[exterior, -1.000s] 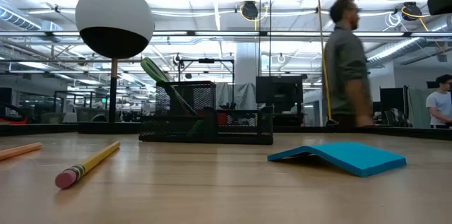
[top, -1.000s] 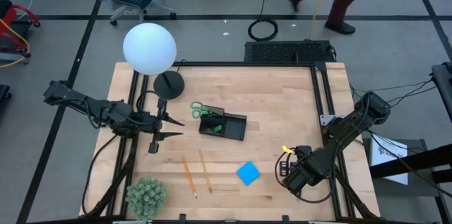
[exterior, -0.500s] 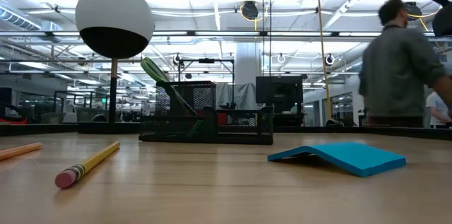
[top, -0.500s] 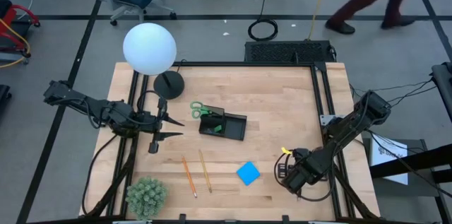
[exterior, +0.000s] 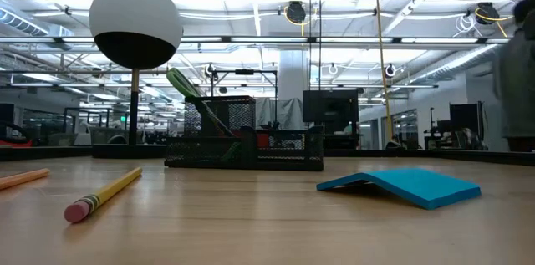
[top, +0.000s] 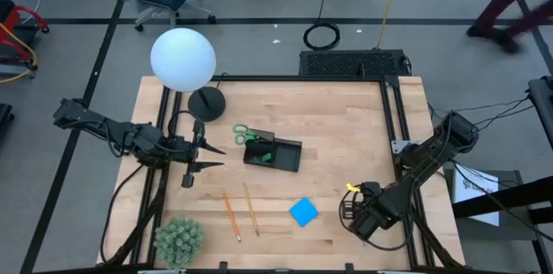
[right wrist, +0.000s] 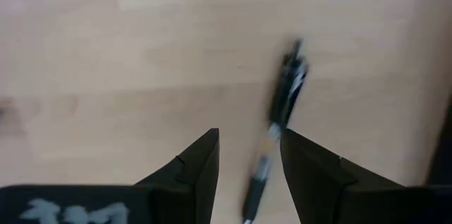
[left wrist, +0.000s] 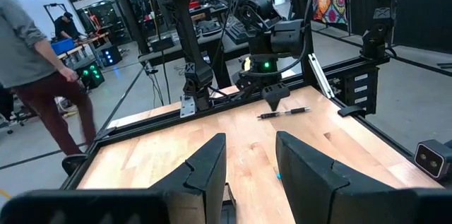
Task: Pick and place office supplies into organizer
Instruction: Put the black pen into the black desk organizer
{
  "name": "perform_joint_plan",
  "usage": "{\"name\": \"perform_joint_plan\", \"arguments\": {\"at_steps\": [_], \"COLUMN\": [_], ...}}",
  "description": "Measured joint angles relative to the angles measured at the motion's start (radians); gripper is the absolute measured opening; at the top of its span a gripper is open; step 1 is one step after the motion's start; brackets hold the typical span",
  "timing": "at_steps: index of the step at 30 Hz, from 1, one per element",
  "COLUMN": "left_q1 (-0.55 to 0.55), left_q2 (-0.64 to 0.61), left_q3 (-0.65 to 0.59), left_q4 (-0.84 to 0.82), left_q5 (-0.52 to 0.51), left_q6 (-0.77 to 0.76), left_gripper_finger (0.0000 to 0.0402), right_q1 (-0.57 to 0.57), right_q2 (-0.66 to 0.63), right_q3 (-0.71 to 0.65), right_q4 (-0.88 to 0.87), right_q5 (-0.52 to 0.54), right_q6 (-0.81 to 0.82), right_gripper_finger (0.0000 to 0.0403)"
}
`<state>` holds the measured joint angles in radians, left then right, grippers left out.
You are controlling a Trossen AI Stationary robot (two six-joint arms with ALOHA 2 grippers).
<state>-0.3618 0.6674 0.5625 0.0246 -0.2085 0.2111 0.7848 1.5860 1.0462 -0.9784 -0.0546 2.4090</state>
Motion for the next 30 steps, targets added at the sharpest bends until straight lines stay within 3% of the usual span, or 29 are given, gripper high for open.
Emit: {"name": "perform_joint_plan", "arguments": {"at_steps": [4,9,14,18,24,30], "left_q1": [0.000,0.000,0.000,0.000,0.000,0.000], "left_q2": [0.000,0.000,0.000,0.000,0.000,0.000], "left_q3": [0.000,0.000,0.000,0.000,0.000,0.000], "left_q4": [0.000,0.000,0.000,0.000,0.000,0.001], "left_q5": [0.000,0.000,0.000,0.000,0.000,0.000], "left_q6": [-0.004,-0.007,-0.007,-0.007,-0.007,-0.007], "left_gripper_finger": [0.0131,0.0131,0.0131,0.0131,0.0131,0.0131], "right_q1": [0.007,0.036,0.036,0.037,0.037,0.054], "right_q2": [0.000,0.000,0.000,0.000,0.000,0.000], "right_q3": [0.000,0.000,0.000,0.000,0.000,-0.024], "right_q4": [0.001,0.033,0.055,0.123,0.266,0.228], "right_q5": [0.008,0.127,0.147,0.207,0.208,0.152], "right_q6": [-0.007,-0.031,-0.042,-0.100,-0.251,-0.087], "right_gripper_finger": [0.0139,0.0139,0.0139,0.0139,0.0139,0.0139]}}
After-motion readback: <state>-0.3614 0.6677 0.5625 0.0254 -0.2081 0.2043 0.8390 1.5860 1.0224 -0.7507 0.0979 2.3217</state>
